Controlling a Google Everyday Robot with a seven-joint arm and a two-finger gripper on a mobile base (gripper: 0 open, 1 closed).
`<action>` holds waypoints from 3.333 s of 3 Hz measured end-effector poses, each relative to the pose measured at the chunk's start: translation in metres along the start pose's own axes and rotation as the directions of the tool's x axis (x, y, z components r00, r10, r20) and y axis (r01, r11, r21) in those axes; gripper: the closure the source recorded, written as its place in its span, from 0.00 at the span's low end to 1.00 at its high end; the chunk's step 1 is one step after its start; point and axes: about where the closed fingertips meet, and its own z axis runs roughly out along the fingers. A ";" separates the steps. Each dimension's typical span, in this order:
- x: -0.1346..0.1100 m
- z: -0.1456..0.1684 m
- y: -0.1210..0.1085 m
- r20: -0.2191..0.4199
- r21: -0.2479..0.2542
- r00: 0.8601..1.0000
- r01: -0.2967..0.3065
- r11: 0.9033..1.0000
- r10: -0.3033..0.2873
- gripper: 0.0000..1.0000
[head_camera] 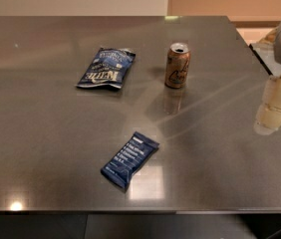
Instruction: Move orange can near rxbar blueberry
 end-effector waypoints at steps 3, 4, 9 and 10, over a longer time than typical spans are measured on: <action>-0.031 0.027 -0.044 0.107 0.005 0.993 -0.046 0.999 0.045 0.00; -0.047 0.048 -0.071 0.153 0.001 0.986 -0.069 0.998 0.068 0.00; -0.115 0.145 -0.173 0.400 -0.140 0.898 -0.141 0.980 0.186 0.00; -0.122 0.144 -0.171 0.424 -0.159 0.887 -0.125 0.979 0.182 0.18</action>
Offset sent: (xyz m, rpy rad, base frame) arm 0.0549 0.0189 -0.0092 0.1377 -0.0187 -0.0294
